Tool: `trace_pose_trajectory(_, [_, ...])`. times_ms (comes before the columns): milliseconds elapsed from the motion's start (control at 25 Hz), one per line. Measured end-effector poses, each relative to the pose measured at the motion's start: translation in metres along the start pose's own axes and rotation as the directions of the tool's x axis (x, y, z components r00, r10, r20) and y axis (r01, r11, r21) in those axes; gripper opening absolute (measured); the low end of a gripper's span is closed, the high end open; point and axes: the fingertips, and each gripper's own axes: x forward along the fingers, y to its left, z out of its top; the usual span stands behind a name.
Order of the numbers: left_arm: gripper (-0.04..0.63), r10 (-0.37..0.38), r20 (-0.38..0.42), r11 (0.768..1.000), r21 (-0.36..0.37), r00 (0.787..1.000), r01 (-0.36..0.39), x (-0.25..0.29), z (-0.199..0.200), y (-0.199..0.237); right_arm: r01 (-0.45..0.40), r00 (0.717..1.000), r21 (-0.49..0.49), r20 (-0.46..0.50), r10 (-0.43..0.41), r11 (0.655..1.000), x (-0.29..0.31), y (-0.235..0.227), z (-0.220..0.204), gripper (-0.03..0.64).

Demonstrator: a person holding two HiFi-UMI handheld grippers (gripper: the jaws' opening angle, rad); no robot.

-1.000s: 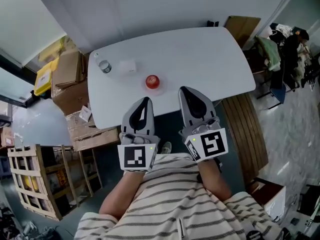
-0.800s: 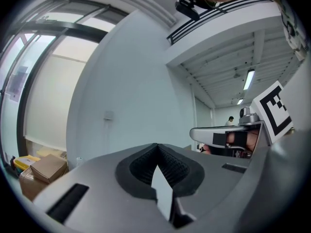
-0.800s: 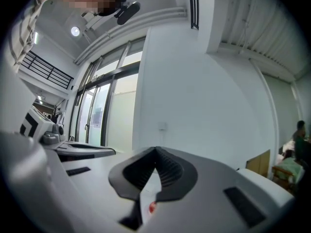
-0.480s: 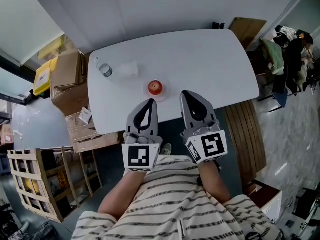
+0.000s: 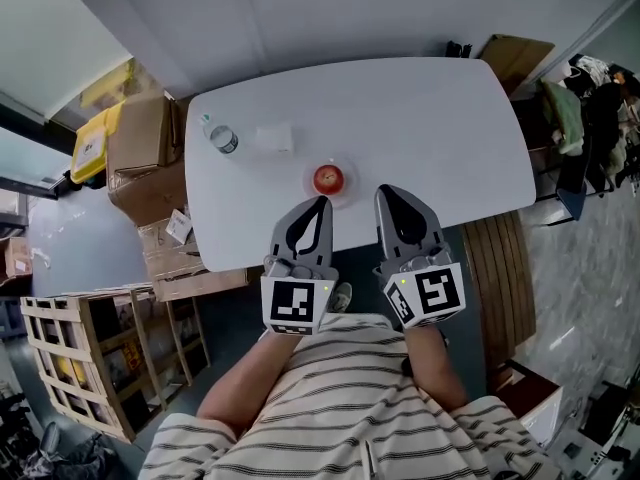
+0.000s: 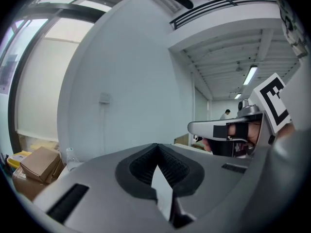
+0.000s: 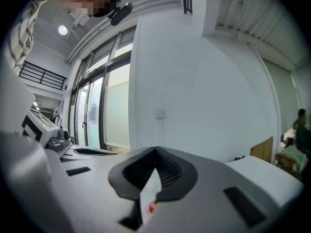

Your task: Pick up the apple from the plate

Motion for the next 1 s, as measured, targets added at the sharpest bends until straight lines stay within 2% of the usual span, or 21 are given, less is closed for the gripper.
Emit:
trace_pose_trajectory(320, [0.005,-0.013,-0.101,1.000,-0.028,0.995,0.010,0.022,-0.053,0.017,0.002,0.999,0.012,-0.040,-0.001,1.000,0.015,-0.003,-0.020,0.005])
trace_pose_trajectory(680, [0.014,-0.014,-0.221,0.999,-0.035,0.975,0.007,0.045,-0.110,0.027,0.012,0.997,0.016,-0.073,-0.011,1.000,0.023,-0.010,-0.033,0.005])
trace_pose_trajectory(760, [0.067,-0.020,-0.252,0.999,-0.043,0.968,0.009,0.050,-0.123,0.029,0.009,0.997,0.019,-0.078,-0.008,1.000,0.024,-0.012,-0.034,0.005])
trace_pose_trajectory(920, [0.117,-0.036,-0.306,0.999,-0.043,0.951,0.024,0.061,-0.149,0.027,0.012,0.996,0.027,-0.090,-0.009,1.000,0.024,-0.018,-0.037,0.005])
trace_pose_trajectory(1000, [0.184,-0.052,-0.316,0.998,-0.049,0.947,0.039,0.067,-0.160,0.026,0.014,0.996,0.029,-0.091,-0.011,0.999,0.025,-0.021,-0.037,0.005])
